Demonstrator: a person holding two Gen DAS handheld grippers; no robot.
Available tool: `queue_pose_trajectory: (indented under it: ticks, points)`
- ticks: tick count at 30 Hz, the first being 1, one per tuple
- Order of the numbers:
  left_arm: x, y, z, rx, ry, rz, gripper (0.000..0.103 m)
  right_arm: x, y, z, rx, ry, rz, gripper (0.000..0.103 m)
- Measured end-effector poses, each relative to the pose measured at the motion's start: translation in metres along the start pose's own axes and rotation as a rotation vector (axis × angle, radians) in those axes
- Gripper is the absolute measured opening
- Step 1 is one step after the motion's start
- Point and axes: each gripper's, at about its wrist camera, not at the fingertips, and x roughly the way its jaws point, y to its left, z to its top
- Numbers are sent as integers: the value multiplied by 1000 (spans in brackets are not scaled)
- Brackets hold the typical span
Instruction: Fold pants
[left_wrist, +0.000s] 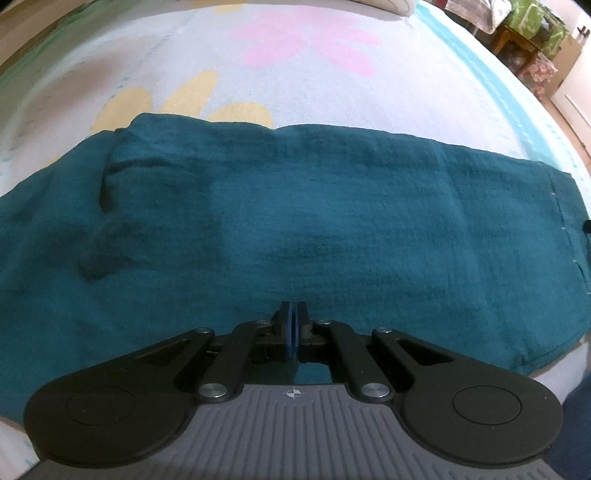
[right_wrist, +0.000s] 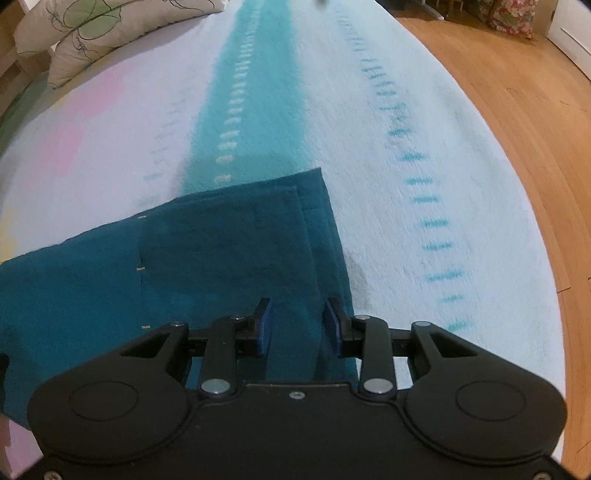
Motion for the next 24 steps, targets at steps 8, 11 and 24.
queue_pose_trajectory:
  ticks: [8, 11, 24]
  points:
    - [0, -3, 2, 3, -3, 11, 2, 6, 6, -6, -36, 6, 44, 11]
    - [-5, -3, 4, -17, -6, -11, 2, 1, 19, -5, -103, -24, -13, 10]
    - [-11, -27, 16, 6, -21, -62, 2, -15, -2, 3, 41, -105, 16, 55]
